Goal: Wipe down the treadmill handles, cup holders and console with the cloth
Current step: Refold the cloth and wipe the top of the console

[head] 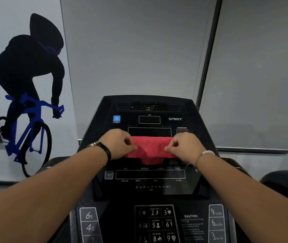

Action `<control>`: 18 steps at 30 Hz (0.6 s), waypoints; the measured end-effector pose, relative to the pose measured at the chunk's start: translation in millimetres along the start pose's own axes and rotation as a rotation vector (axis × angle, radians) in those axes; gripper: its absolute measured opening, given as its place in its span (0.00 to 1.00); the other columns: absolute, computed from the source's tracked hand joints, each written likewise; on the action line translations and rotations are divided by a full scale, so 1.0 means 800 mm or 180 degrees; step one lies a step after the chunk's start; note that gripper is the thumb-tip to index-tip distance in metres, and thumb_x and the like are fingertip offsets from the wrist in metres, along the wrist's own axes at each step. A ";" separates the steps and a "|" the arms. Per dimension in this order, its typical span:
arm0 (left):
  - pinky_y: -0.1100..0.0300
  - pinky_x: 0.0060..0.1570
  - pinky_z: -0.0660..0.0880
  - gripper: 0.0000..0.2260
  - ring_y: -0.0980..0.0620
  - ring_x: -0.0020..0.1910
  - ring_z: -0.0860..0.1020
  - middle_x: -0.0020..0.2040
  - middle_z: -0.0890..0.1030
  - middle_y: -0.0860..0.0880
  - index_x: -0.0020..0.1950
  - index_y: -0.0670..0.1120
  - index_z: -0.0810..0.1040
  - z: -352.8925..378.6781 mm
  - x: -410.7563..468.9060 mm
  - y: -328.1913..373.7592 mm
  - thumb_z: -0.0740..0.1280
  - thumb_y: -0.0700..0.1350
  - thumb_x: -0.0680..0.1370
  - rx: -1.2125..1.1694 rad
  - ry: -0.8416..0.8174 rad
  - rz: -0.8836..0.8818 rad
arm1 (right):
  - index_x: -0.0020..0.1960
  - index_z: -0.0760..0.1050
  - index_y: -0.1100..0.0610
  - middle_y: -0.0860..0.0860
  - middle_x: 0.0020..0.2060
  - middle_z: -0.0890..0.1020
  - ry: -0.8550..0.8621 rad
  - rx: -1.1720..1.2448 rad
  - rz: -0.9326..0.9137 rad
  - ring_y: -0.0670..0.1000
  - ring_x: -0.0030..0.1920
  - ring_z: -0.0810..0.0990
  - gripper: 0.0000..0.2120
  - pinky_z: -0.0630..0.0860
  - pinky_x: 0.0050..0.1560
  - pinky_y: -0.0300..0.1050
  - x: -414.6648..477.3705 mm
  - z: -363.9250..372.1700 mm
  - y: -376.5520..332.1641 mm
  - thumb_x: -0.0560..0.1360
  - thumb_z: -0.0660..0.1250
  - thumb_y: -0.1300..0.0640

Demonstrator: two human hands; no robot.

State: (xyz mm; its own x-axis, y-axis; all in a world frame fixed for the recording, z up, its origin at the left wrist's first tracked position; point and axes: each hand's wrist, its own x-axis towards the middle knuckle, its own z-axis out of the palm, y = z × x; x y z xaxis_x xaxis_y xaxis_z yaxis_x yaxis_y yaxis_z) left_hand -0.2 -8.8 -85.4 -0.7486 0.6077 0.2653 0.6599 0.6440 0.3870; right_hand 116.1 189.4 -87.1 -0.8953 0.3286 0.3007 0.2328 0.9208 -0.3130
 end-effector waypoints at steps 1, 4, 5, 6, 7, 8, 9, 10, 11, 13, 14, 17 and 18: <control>0.61 0.46 0.73 0.07 0.54 0.46 0.77 0.44 0.77 0.55 0.43 0.52 0.78 0.005 0.000 0.001 0.73 0.51 0.70 0.0023 0.0140 0.0006 | 0.38 0.78 0.49 0.43 0.40 0.76 0.0065 -0.0069 0.0006 0.45 0.43 0.77 0.05 0.74 0.50 0.41 -0.001 0.005 0.001 0.71 0.71 0.52; 0.60 0.48 0.71 0.22 0.51 0.51 0.73 0.55 0.69 0.53 0.58 0.53 0.71 0.017 0.002 0.004 0.75 0.47 0.68 -0.0110 0.0340 -0.0200 | 0.50 0.73 0.48 0.46 0.48 0.75 0.0463 0.0398 0.0344 0.49 0.49 0.77 0.12 0.73 0.50 0.43 0.000 0.021 0.007 0.70 0.72 0.48; 0.59 0.51 0.72 0.27 0.51 0.54 0.73 0.59 0.68 0.51 0.63 0.52 0.69 0.019 0.004 0.005 0.75 0.47 0.68 -0.0133 0.0308 -0.0279 | 0.56 0.72 0.49 0.47 0.51 0.76 0.0537 0.0536 0.0533 0.50 0.51 0.77 0.18 0.73 0.52 0.44 0.003 0.025 0.008 0.69 0.72 0.46; 0.58 0.53 0.73 0.29 0.50 0.56 0.73 0.61 0.68 0.50 0.66 0.51 0.68 0.020 0.007 0.006 0.74 0.47 0.68 -0.0105 0.0239 -0.0354 | 0.61 0.70 0.51 0.49 0.53 0.76 0.0520 0.0611 0.0690 0.52 0.54 0.77 0.24 0.73 0.53 0.44 0.006 0.028 0.009 0.69 0.72 0.44; 0.58 0.54 0.73 0.29 0.49 0.57 0.73 0.61 0.70 0.49 0.67 0.50 0.69 0.021 0.010 0.006 0.74 0.47 0.68 -0.0036 0.0182 -0.0408 | 0.62 0.70 0.52 0.51 0.54 0.76 0.0429 0.0612 0.0793 0.53 0.55 0.77 0.25 0.73 0.53 0.44 0.010 0.031 0.009 0.70 0.71 0.44; 0.58 0.53 0.73 0.27 0.49 0.55 0.74 0.59 0.72 0.49 0.65 0.49 0.71 0.021 0.014 0.006 0.74 0.47 0.68 0.0066 0.0132 -0.0441 | 0.59 0.72 0.52 0.51 0.53 0.77 0.0327 0.0618 0.0823 0.53 0.54 0.77 0.22 0.73 0.51 0.43 0.014 0.034 0.009 0.70 0.71 0.45; 0.58 0.51 0.74 0.24 0.50 0.52 0.75 0.54 0.75 0.50 0.62 0.49 0.74 0.019 0.017 0.008 0.74 0.47 0.68 0.0169 0.0075 -0.0468 | 0.54 0.73 0.52 0.51 0.51 0.77 0.0210 0.0637 0.0832 0.53 0.53 0.77 0.16 0.72 0.47 0.42 0.018 0.035 0.008 0.70 0.71 0.46; 0.58 0.47 0.74 0.18 0.51 0.48 0.75 0.49 0.76 0.51 0.56 0.50 0.76 0.016 0.019 0.009 0.74 0.47 0.68 0.0267 -0.0006 -0.0471 | 0.49 0.73 0.51 0.50 0.49 0.77 0.0141 0.0654 0.0829 0.52 0.50 0.77 0.12 0.70 0.44 0.42 0.021 0.035 0.006 0.70 0.71 0.48; 0.59 0.44 0.74 0.13 0.52 0.45 0.75 0.45 0.76 0.52 0.50 0.50 0.77 0.012 0.023 0.011 0.74 0.47 0.68 0.0324 -0.0087 -0.0453 | 0.45 0.72 0.49 0.51 0.48 0.77 0.0118 0.0692 0.0825 0.52 0.49 0.77 0.09 0.70 0.42 0.41 0.025 0.034 0.005 0.70 0.71 0.49; 0.61 0.40 0.72 0.09 0.53 0.41 0.75 0.39 0.75 0.53 0.43 0.51 0.76 0.004 0.030 0.011 0.75 0.46 0.68 0.0140 -0.0222 -0.0437 | 0.42 0.71 0.49 0.50 0.46 0.77 0.0173 0.0813 0.0779 0.52 0.47 0.77 0.08 0.69 0.41 0.42 0.034 0.030 0.006 0.70 0.71 0.51; 0.62 0.39 0.72 0.09 0.54 0.40 0.75 0.38 0.76 0.53 0.41 0.51 0.76 0.001 0.036 0.009 0.75 0.45 0.68 -0.0154 -0.0233 -0.0467 | 0.42 0.71 0.50 0.50 0.43 0.77 0.0236 0.0952 0.0742 0.52 0.45 0.76 0.08 0.69 0.41 0.42 0.036 0.026 0.005 0.71 0.70 0.52; 0.61 0.39 0.73 0.07 0.51 0.39 0.76 0.40 0.79 0.48 0.40 0.49 0.76 -0.012 0.054 0.003 0.74 0.42 0.69 -0.1305 -0.0080 -0.0647 | 0.45 0.71 0.52 0.47 0.37 0.76 0.0408 0.1442 0.0598 0.48 0.39 0.75 0.06 0.69 0.37 0.41 0.046 0.016 0.003 0.73 0.68 0.54; 0.60 0.40 0.73 0.08 0.50 0.40 0.76 0.41 0.79 0.46 0.40 0.49 0.75 -0.013 0.058 0.000 0.73 0.41 0.69 -0.1494 0.0011 -0.0642 | 0.45 0.71 0.52 0.46 0.37 0.75 0.0453 0.1474 0.0532 0.47 0.39 0.74 0.07 0.68 0.36 0.40 0.047 0.014 0.002 0.74 0.69 0.54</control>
State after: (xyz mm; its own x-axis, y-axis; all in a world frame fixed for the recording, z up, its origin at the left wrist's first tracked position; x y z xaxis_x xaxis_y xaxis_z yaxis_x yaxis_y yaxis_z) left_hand -35.6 14.7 -63.5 -0.8589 0.4906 0.1471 0.4028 0.4696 0.7856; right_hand 78.4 200.9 -86.6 -0.7922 0.5185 0.3220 0.1470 0.6741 -0.7239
